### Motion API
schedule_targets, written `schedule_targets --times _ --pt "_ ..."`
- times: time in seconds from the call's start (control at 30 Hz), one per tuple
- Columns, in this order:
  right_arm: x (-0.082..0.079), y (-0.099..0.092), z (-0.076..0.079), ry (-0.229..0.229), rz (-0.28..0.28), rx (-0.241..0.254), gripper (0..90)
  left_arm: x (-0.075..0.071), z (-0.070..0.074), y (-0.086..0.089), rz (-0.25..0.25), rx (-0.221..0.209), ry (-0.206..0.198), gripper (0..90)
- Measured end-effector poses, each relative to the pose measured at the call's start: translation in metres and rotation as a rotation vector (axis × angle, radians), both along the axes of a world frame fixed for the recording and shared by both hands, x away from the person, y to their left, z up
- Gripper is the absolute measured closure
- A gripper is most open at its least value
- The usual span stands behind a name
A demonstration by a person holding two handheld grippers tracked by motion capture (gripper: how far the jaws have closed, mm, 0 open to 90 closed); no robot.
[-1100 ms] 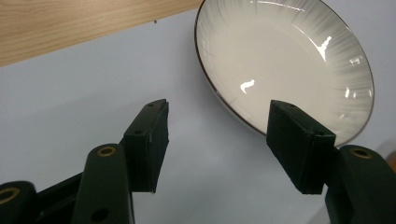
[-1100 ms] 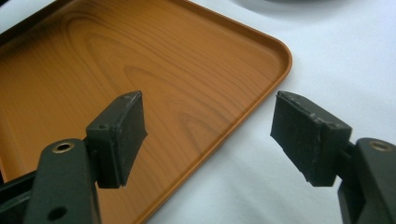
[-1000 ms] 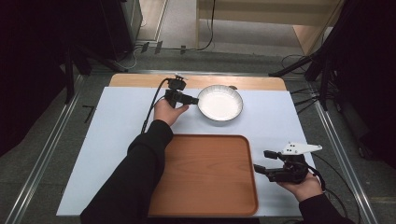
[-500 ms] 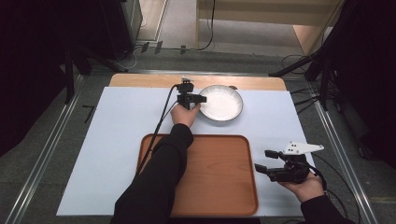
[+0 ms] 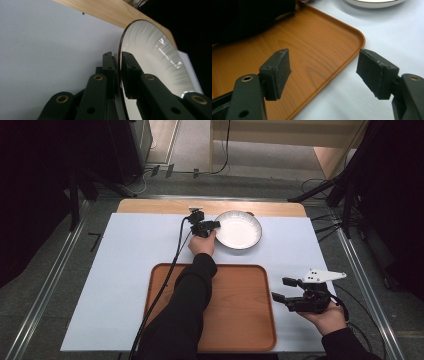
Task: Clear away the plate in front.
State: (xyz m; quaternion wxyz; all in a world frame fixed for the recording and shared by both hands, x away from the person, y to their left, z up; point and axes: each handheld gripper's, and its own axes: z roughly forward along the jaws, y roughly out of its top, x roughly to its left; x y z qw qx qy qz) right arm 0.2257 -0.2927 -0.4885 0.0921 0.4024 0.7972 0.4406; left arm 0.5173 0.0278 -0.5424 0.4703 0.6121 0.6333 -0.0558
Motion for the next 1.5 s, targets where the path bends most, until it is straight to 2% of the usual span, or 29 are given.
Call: schedule_targets --times 0.07,0.17,0.27,0.33,0.47,0.67,0.73,0.87,1.0,1.17,1.33,1.5 --pt "0.0 0.0 0.0 0.01 -0.003 -0.002 27.7 0.0 0.0 0.001 0.0 -0.008 0.019 84.7" --pt "0.001 -0.001 -0.001 0.003 -0.003 -0.005 27.8 0.002 0.0 0.003 -0.005 -0.025 0.044 84.7" --pt "0.0 -0.003 -0.001 0.005 -0.008 0.001 28.9 0.003 0.002 0.006 -0.015 -0.042 0.057 84.1" --pt "0.0 -0.003 0.0 0.004 -0.01 0.006 29.0 0.003 0.007 0.01 -0.023 -0.049 0.055 84.0" --pt "0.0 -0.004 0.0 -0.002 -0.015 0.007 29.2 0.005 0.02 0.022 -0.043 -0.094 0.038 83.9" --pt "0.001 -0.005 0.0 0.005 -0.018 0.004 29.1 0.001 0.042 0.04 -0.091 -0.082 0.033 83.9" --pt "0.001 -0.005 0.0 0.005 -0.019 0.004 29.1 -0.001 0.047 0.046 -0.093 -0.088 0.041 83.8" --pt "0.0 -0.005 0.0 0.009 -0.018 0.001 29.1 -0.006 0.051 0.06 -0.102 -0.116 0.06 83.8" --pt "0.0 -0.005 -0.001 0.008 -0.022 0.004 29.1 -0.012 0.056 0.071 -0.127 -0.099 0.053 83.5" --pt "-0.001 -0.007 -0.002 0.004 -0.025 0.004 29.0 -0.019 0.061 0.083 -0.15 -0.105 0.065 83.1" --pt "-0.002 -0.006 -0.002 0.007 -0.03 0.008 28.9 -0.025 0.068 0.092 -0.166 -0.1 0.06 82.8" --pt "-0.003 -0.006 -0.002 0.015 -0.031 0.004 28.9 -0.033 0.075 0.102 -0.175 -0.116 0.056 82.8"
